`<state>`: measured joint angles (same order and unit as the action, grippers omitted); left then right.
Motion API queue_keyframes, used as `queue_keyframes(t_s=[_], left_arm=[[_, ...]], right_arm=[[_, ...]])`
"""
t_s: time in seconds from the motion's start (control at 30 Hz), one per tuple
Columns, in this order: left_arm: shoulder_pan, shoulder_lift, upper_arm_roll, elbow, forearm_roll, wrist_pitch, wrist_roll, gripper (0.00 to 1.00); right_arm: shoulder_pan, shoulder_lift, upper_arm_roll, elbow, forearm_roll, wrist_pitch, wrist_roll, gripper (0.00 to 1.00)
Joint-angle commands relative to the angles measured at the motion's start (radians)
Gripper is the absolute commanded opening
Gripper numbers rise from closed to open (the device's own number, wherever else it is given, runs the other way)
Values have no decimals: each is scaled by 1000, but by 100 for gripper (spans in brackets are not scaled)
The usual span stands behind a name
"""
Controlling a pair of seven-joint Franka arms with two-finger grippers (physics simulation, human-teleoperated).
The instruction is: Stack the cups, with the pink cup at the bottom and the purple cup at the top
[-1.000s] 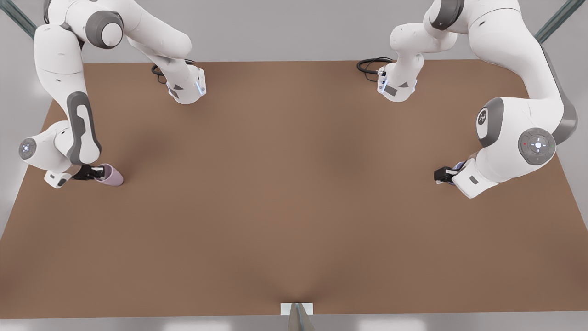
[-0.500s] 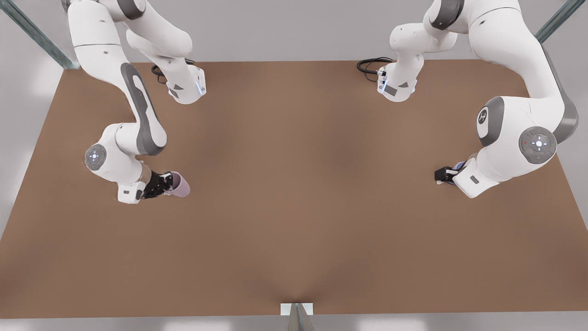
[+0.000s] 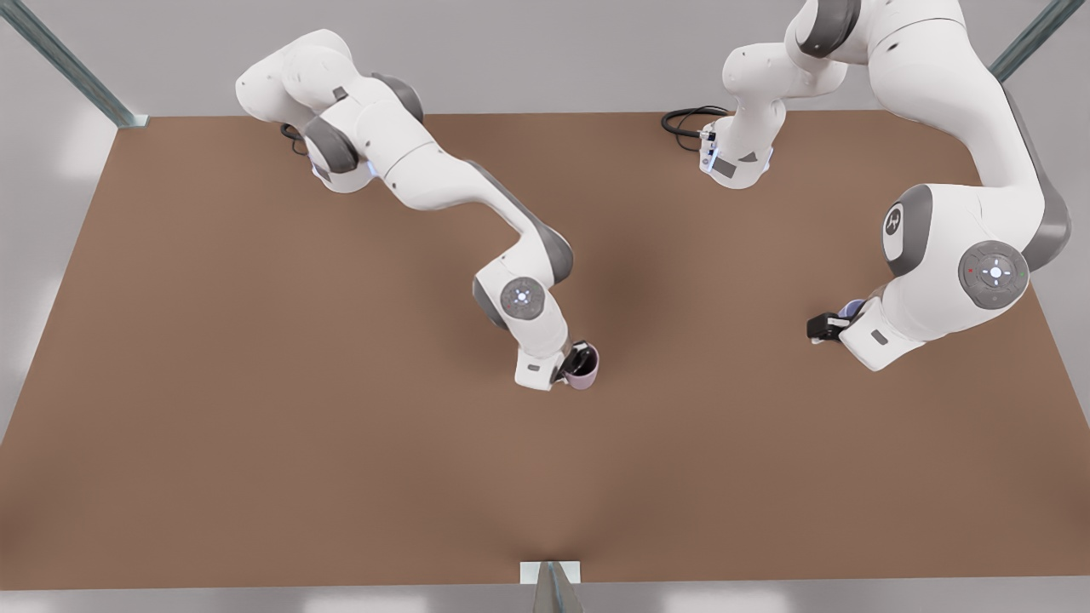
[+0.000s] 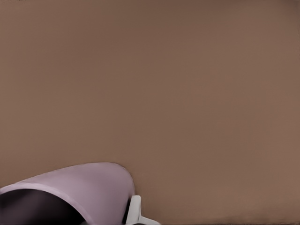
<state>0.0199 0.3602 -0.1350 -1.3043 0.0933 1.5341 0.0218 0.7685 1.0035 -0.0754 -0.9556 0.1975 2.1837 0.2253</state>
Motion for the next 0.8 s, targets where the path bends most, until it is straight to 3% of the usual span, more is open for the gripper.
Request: queue_keyframes(t_s=[0.0, 0.13, 0.17, 0.2, 0.27, 0.3, 0.4, 0.57, 0.7, 0.77], left_arm=[[0, -1, -1, 0, 3, 0, -8, 100], [2, -1, 0, 0, 3, 0, -6, 100], [2, -1, 0, 0, 2, 0, -6, 100], [2, -1, 0, 0, 2, 0, -6, 100], [2, -3, 0, 0, 0, -2, -8, 100], [2, -3, 6, -1, -1, 0, -13, 100], [5, -27, 26, -68, -7, 23, -42, 100], [6, -271, 63, -608, -10, 442, -183, 100], [14, -288, 132, -837, -10, 704, -171, 100], [14, -250, 167, -871, -10, 770, -168, 100]], right_arm=[[25, 13, -24, 0, -6, 33, 868, 21], [31, 43, -30, 3, -4, 34, 868, 21], [32, 44, -30, 3, -4, 34, 868, 48], [32, 43, -30, 3, -4, 34, 867, 55], [31, 43, -40, -2, -3, 30, 867, 83], [31, 35, -41, -6, -3, 28, 867, 86], [31, 35, -43, -8, 0, 30, 865, 87], [34, 35, -41, -6, 0, 30, 865, 87], [41, 35, -43, -8, 0, 27, 865, 88], [46, -11, -50, -46, 0, 27, 864, 90]])
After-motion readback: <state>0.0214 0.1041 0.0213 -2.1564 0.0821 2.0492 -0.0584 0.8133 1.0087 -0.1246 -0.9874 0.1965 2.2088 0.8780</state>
